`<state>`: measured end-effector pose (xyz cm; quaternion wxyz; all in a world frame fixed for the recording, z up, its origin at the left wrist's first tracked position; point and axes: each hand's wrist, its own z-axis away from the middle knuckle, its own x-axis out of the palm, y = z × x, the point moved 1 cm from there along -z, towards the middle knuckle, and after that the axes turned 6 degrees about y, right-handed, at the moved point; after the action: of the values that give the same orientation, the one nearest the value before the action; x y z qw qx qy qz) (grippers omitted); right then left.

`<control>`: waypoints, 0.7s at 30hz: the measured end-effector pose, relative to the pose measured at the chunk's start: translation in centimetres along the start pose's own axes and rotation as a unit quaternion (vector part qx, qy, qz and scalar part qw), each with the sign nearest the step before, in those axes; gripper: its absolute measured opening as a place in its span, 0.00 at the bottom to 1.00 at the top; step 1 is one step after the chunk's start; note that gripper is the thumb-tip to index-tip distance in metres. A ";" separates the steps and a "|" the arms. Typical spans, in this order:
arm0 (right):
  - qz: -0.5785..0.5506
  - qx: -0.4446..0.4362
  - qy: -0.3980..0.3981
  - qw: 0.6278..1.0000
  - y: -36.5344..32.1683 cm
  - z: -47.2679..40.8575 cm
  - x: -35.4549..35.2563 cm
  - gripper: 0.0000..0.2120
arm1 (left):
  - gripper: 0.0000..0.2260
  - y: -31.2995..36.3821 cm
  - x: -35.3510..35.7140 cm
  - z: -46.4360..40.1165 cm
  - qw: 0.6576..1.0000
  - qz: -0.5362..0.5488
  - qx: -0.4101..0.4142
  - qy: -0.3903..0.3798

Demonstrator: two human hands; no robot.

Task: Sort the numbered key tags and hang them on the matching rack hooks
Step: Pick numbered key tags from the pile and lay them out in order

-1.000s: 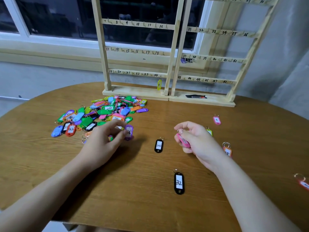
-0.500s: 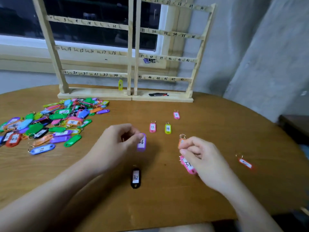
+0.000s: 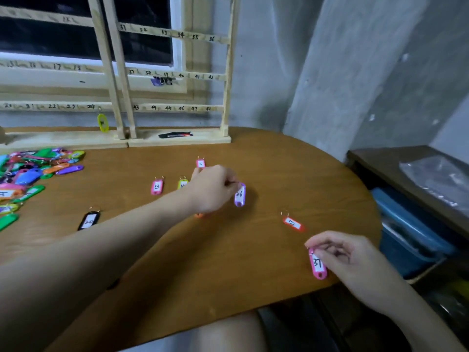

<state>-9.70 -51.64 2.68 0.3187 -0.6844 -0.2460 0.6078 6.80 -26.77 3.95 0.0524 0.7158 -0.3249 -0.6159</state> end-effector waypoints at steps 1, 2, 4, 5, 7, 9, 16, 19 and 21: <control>-0.001 -0.003 0.003 1.000 0.5 -0.1 -0.4 0.14 | 0.11 0.1 0.5 -0.5 1.000 -0.004 -0.001 -0.004; -0.001 -0.005 0.006 1.000 0.8 -0.2 -0.7 0.14 | 0.11 0.2 1.0 -0.9 1.000 -0.017 0.000 -0.009; -0.003 -0.012 0.008 1.000 1.3 -0.6 -1.0 0.13 | 0.12 0.1 1.7 -1.5 0.998 -0.061 0.008 -0.020; -0.005 -0.014 0.008 1.000 1.5 -0.8 -1.1 0.13 | 0.12 0.0 2.0 -1.8 0.996 -0.082 0.012 -0.027; -0.011 -0.021 0.005 1.000 1.6 -1.3 -1.2 0.12 | 0.13 -0.2 2.3 -2.0 0.991 -0.123 0.027 -0.039; -0.015 -0.030 0.007 0.999 1.7 -1.9 -1.1 0.11 | 0.13 -0.5 2.3 -2.2 0.982 -0.176 0.051 -0.040; -0.016 -0.061 0.016 0.998 1.4 -4.8 -0.2 0.10 | 0.14 -0.6 1.4 -2.3 0.943 -0.308 0.117 -0.039; 0.000 -0.077 0.032 0.997 1.4 -5.8 0.6 0.07 | 0.12 -1.1 0.3 -2.0 0.956 -0.267 0.123 0.012; 0.007 -0.088 0.032 0.996 1.5 -6.2 1.0 0.06 | 0.13 -1.7 -0.7 -1.7 0.965 -0.234 0.112 0.041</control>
<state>-3.48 -52.78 1.21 0.2601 -0.7305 -0.2834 0.5642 8.99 -25.55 4.14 -0.1607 0.7976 -0.2132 -0.5408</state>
